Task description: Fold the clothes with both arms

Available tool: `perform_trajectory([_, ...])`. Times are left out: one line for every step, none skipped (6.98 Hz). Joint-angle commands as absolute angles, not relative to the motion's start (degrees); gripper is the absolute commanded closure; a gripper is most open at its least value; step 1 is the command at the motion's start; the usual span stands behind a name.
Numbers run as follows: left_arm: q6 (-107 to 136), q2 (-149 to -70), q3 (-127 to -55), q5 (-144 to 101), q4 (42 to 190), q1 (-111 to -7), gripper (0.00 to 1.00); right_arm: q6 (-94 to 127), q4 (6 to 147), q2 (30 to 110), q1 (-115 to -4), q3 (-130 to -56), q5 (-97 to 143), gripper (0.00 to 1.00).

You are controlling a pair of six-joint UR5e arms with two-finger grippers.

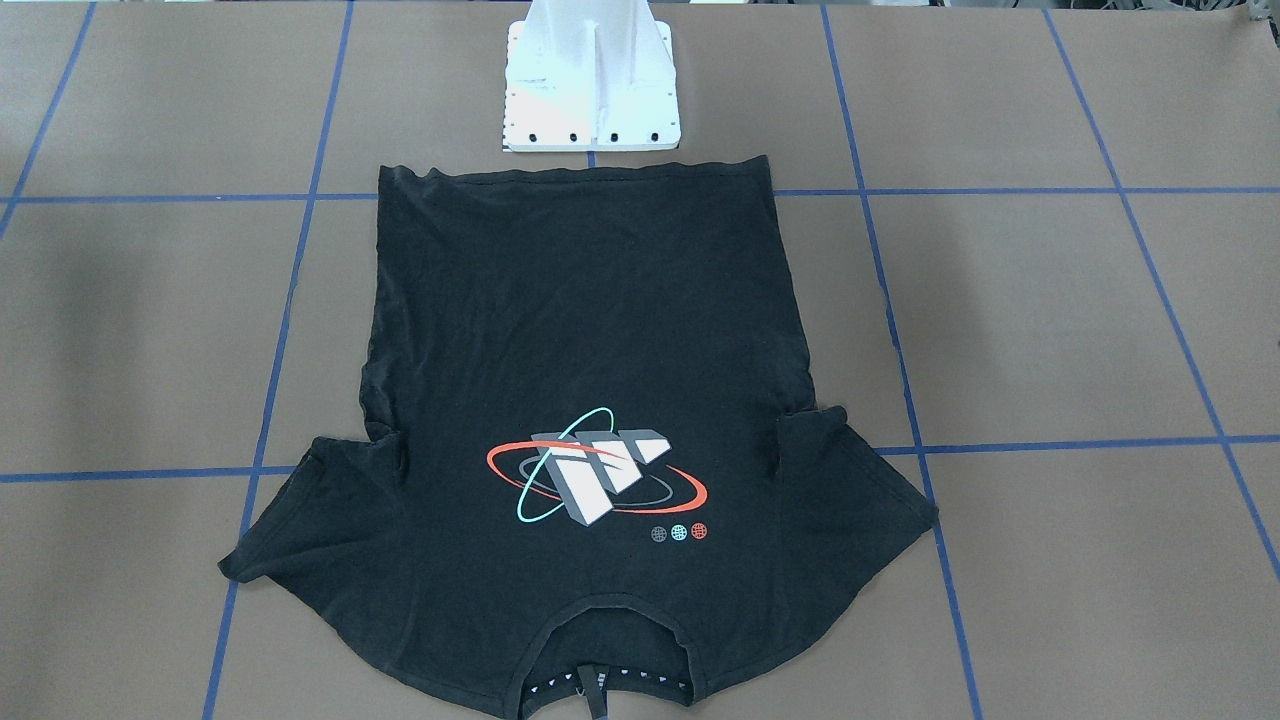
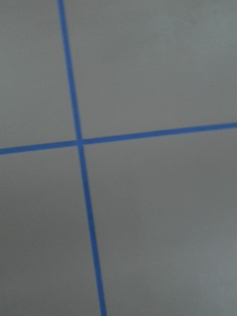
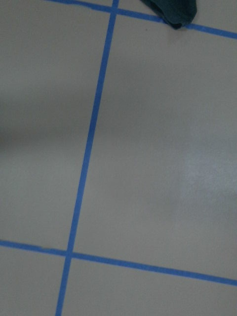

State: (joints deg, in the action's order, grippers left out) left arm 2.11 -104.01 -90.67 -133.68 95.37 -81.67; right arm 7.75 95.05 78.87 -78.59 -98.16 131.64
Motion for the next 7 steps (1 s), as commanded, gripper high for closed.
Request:
perform_trajectory([2.0,-105.0,-87.5,-133.2,104.4,-79.5,0.0,20.0,84.1,72.4,-71.7,-90.3,132.4,0.0])
perform_trajectory([3.6,-105.1,-87.5,-132.7,108.3,-79.5,0.0,27.8,76.1,71.3,-68.2,-87.5,132.3,0.0])
perform_trajectory([9.3,-105.7,-85.8,-132.8,111.8,-78.8,0.0,29.3,69.9,70.3,-66.5,-84.1,132.1,0.0])
perform_trajectory([11.3,-105.8,-83.6,-132.5,118.4,-76.7,0.0,29.8,68.9,66.6,-65.7,-79.5,132.2,0.0])
perform_trajectory([18.4,-106.9,-80.3,-132.6,124.0,-76.4,0.0,29.7,66.6,63.8,-63.9,-75.7,131.8,0.0])
perform_trajectory([26.3,-108.3,-77.5,-132.5,129.6,-73.2,0.0,29.7,59.7,62.0,-63.1,-70.7,130.2,0.0])
perform_trajectory([31.2,-109.8,-74.9,-132.5,134.8,-72.5,0.0,29.8,55.9,60.8,-62.3,-67.2,129.2,0.0])
